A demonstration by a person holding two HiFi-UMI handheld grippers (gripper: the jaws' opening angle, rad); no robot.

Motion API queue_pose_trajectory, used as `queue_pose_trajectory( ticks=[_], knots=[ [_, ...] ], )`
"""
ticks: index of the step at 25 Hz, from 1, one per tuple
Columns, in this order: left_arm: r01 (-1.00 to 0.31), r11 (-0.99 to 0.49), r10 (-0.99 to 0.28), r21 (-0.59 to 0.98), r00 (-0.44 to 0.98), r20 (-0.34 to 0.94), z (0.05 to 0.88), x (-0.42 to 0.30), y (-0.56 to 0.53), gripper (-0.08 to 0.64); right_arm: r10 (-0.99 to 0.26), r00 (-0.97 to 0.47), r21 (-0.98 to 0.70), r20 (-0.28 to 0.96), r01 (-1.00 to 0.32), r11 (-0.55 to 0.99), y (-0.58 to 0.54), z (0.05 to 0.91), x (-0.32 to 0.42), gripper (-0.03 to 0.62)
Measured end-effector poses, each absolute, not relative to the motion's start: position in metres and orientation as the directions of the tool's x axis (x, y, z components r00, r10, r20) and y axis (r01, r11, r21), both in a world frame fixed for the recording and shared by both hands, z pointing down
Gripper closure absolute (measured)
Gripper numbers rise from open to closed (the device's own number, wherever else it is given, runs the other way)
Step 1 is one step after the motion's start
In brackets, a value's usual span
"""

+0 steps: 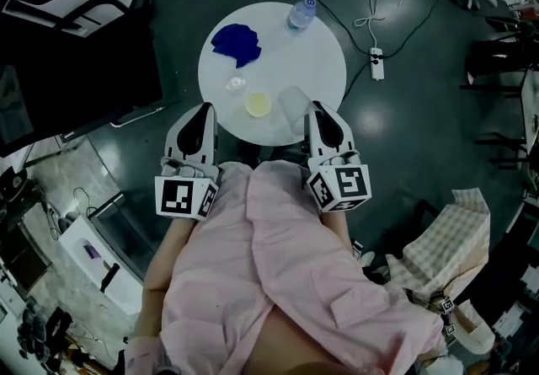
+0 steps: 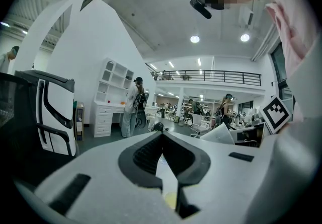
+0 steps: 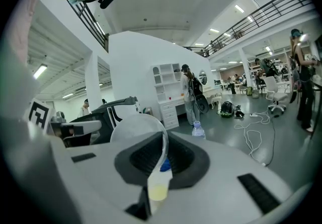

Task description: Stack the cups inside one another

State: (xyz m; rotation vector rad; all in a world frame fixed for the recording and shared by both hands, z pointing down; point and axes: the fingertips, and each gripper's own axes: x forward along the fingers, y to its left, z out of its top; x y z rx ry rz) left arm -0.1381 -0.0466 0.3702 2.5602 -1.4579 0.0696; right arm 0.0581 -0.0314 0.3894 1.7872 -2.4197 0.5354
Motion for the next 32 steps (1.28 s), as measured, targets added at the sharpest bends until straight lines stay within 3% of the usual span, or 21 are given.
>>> queue_pose_trajectory(
  ticks=[32],
  knots=[
    [-0.848,-0.511,-0.842,0.141,0.526,0.114,0.364,-0.13,-0.041,0.551,-0.912,-0.293,-0.256,0.287,-0.941,0.221,-0.022,0.395,0.069,0.554]
  ],
)
